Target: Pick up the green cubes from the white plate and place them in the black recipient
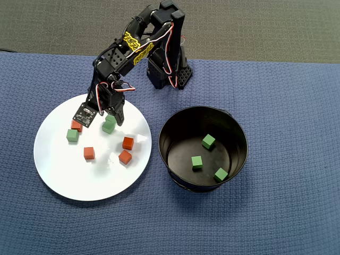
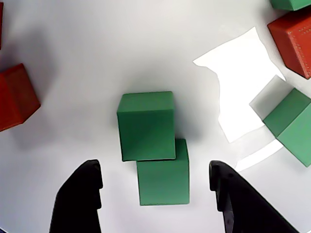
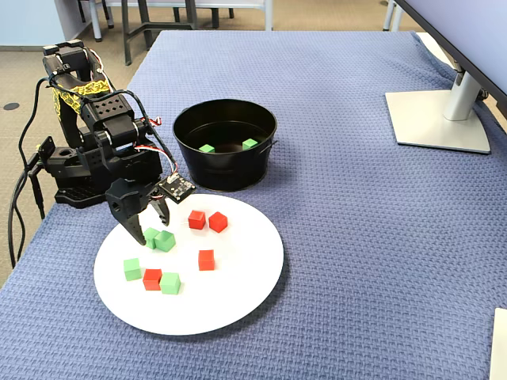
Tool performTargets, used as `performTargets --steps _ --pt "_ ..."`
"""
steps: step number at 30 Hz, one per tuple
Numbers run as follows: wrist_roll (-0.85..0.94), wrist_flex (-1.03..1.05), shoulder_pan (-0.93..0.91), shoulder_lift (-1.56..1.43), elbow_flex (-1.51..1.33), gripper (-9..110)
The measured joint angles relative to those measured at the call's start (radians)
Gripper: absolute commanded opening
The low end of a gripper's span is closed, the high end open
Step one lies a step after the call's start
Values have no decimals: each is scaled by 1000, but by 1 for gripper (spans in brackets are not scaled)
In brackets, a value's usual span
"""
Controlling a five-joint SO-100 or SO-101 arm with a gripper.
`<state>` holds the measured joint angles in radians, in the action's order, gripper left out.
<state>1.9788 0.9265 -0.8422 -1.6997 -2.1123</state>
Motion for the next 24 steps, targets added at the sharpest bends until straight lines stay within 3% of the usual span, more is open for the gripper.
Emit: performTargets --steps 13,18,24 --pt "0 -124 0 3 -104 16" --pt "0 -144 0 3 -109 0" --pt "-34 -161 -2 3 -109 0"
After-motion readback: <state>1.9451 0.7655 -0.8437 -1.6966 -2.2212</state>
